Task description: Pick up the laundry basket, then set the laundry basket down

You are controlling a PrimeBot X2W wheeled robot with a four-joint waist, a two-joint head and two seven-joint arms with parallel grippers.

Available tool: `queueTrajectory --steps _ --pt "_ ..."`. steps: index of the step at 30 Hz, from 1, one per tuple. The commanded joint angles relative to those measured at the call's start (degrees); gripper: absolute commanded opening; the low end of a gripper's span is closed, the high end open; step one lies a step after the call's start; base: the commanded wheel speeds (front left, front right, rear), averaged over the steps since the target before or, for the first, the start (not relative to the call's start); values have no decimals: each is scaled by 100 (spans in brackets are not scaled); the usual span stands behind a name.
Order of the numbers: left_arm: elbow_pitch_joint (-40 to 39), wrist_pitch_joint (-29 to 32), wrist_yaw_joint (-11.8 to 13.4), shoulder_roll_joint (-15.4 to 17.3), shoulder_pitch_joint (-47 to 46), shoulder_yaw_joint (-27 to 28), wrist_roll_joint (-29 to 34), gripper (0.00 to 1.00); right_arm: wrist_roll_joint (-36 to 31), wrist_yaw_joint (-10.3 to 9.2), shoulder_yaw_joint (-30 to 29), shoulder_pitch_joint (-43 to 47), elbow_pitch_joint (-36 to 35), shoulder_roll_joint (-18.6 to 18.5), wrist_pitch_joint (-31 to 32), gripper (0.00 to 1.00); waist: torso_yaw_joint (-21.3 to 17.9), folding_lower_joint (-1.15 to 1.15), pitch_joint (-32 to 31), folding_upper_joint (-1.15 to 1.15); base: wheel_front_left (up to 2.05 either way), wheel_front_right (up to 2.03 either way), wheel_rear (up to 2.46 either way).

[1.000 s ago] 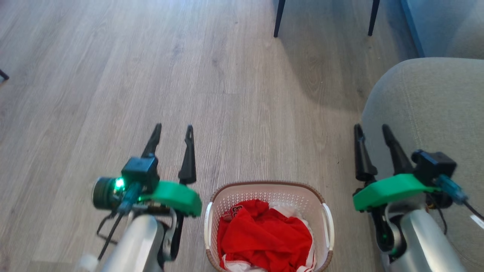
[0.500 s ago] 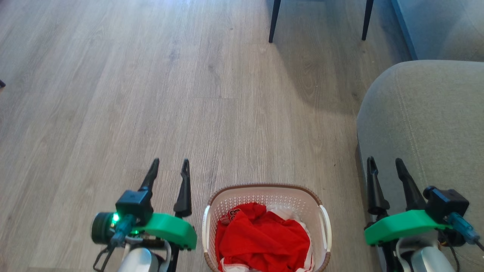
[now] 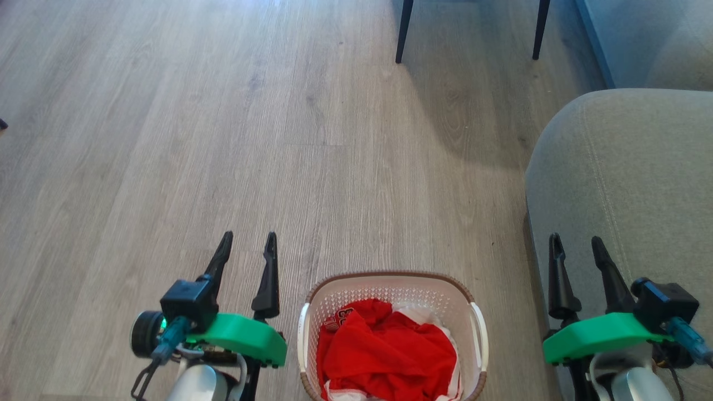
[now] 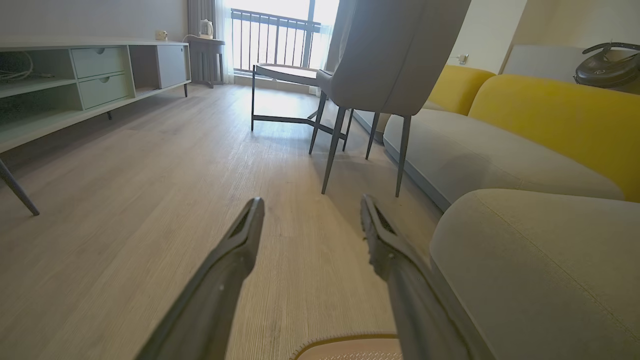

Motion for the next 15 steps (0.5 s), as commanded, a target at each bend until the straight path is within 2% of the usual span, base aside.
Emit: queueTrajectory --steps 1,15 --pt "-203 -47 -32 -20 -181 235 -43 100 -42 41 132 -195 -210 -24 -70 100 -2 0 1 0 0 0 0" --pt "-158 -47 -81 -20 -187 219 -37 100 10 41 170 -194 -173 -24 -70 100 0 0 -15 0 0 0 0"
